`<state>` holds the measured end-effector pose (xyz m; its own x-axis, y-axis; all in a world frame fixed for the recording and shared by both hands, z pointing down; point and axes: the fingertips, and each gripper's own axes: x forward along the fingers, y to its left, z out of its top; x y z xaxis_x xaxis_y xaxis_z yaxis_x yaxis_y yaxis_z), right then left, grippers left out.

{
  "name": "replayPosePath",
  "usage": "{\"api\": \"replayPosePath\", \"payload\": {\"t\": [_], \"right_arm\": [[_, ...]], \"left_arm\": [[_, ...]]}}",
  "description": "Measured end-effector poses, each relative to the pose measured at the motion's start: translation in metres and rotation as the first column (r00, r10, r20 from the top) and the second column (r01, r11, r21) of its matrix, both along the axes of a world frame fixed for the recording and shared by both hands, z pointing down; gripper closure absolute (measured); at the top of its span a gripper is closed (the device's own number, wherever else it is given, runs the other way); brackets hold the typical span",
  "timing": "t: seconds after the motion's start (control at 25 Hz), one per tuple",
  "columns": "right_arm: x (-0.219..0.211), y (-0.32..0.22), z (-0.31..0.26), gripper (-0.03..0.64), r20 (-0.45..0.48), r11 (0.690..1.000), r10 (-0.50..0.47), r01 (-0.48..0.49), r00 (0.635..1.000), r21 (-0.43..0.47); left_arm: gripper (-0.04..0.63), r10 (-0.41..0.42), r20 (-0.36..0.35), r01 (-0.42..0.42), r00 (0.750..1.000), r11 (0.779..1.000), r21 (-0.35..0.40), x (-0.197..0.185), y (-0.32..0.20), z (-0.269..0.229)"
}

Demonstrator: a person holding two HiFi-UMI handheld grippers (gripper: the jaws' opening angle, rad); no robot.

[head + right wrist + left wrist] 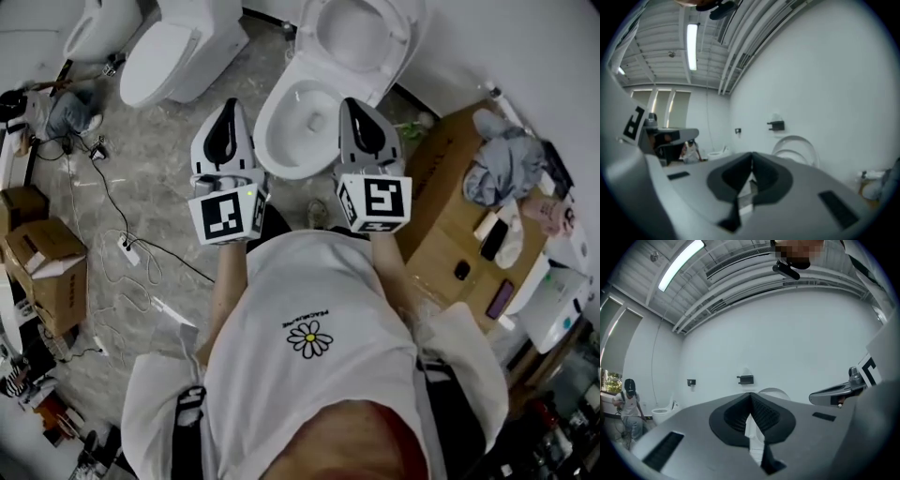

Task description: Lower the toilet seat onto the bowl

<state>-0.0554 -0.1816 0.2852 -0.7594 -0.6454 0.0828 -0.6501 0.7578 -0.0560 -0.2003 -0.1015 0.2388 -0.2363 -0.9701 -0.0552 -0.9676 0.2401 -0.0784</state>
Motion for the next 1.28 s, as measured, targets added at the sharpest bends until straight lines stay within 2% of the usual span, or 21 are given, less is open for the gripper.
{"api": "replayPosePath", "payload": {"t": [0.12, 0.24, 0.4, 0.56, 0.76, 0.92, 1.04, 1.16, 1.28], "right_arm": [[0.018, -0.012, 0.002, 0.586, -0.003, 0.995, 0.104, -0.104, 0.995, 0.005], [0.036, -0.028, 0.003, 0.586, -0.012, 0.974, 0.225, -0.225, 0.974, -0.002], [0.053, -0.039, 0.005, 0.586, -0.027, 0.925, 0.379, -0.379, 0.925, -0.012], [0.061, -0.04, 0.001, 0.586, -0.033, 0.865, 0.501, -0.502, 0.865, -0.011], [0.049, -0.045, -0.009, 0.586, -0.044, 0.814, 0.581, -0.58, 0.813, 0.019], [0.04, -0.045, -0.018, 0.586, -0.057, 0.777, 0.63, -0.629, 0.774, 0.04], [0.036, -0.046, -0.015, 0.586, -0.099, 0.753, 0.658, -0.656, 0.746, 0.052], [0.034, -0.046, -0.011, 0.586, -0.132, 0.739, 0.672, -0.672, 0.728, 0.056], [0.03, -0.048, -0.009, 0.587, -0.132, 0.74, 0.671, -0.671, 0.73, 0.049]], "left_arm": [[0.577, 0.078, -0.01, -0.079, 0.997, 0.997, -0.01, 0.002, -0.027, 0.004], [0.577, 0.178, -0.01, -0.178, 0.984, 0.984, 0.001, 0.007, -0.053, 0.0], [0.577, 0.277, -0.023, -0.277, 0.961, 0.961, 0.007, 0.0, -0.088, 0.003], [0.577, 0.373, -0.019, -0.372, 0.928, 0.928, 0.013, -0.005, -0.116, 0.0], [0.577, 0.442, -0.024, -0.442, 0.897, 0.897, 0.023, -0.019, -0.14, -0.005], [0.577, 0.469, -0.063, -0.471, 0.881, 0.882, -0.026, -0.03, -0.156, 0.014], [0.577, 0.491, -0.065, -0.494, 0.869, 0.869, -0.044, -0.033, -0.162, 0.021], [0.577, 0.504, -0.076, -0.509, 0.86, 0.859, -0.06, -0.035, -0.166, 0.028], [0.577, 0.499, -0.081, -0.504, 0.863, 0.861, -0.068, -0.039, -0.169, 0.033]]}}
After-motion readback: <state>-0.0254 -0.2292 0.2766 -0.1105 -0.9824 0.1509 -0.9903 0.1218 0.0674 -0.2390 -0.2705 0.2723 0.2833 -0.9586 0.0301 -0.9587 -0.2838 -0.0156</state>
